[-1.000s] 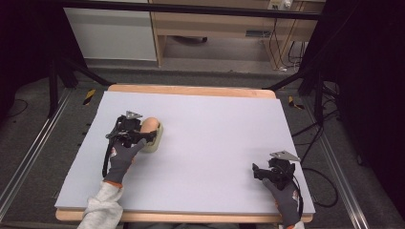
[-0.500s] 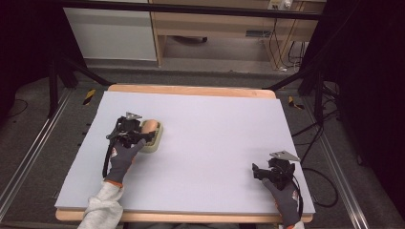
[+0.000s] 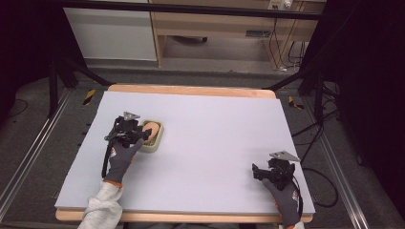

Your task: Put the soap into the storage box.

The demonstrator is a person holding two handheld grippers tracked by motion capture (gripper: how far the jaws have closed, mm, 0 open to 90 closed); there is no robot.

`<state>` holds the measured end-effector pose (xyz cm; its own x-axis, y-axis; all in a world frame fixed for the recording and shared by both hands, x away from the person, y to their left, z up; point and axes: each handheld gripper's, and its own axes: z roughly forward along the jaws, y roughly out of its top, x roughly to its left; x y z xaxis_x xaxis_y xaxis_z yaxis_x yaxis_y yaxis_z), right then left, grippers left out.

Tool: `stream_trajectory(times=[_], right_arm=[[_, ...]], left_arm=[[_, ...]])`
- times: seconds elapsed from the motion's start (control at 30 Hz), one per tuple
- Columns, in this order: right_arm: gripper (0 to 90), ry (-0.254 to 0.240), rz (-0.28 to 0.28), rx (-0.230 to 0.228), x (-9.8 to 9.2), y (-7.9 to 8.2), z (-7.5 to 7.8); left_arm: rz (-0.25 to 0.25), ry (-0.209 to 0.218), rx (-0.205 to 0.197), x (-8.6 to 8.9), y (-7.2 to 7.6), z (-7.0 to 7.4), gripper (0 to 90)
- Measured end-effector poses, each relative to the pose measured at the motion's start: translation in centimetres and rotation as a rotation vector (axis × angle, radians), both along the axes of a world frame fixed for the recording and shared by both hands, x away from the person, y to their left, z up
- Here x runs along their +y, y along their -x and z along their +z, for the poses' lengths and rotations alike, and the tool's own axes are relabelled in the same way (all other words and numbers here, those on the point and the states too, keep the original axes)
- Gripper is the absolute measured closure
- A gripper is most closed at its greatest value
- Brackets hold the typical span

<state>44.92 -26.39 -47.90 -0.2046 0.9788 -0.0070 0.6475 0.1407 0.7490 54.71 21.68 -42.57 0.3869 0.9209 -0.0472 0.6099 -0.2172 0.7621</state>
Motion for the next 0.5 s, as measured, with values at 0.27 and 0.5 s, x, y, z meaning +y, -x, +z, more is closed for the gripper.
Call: stream_trajectory(times=[0.27,0.5], right_arm=[[5.2,-0.001,-0.008,-0.02,-0.1,0.2,0.2],[5.1,0.002,-0.016,-0.03,-0.3,0.3,0.3]], left_arm=[[-0.028,0.032,-0.025,0.1,0.6,0.4,44.6],[-0.028,0.01,-0.047,0.9,1.9,0.4,28.1]])
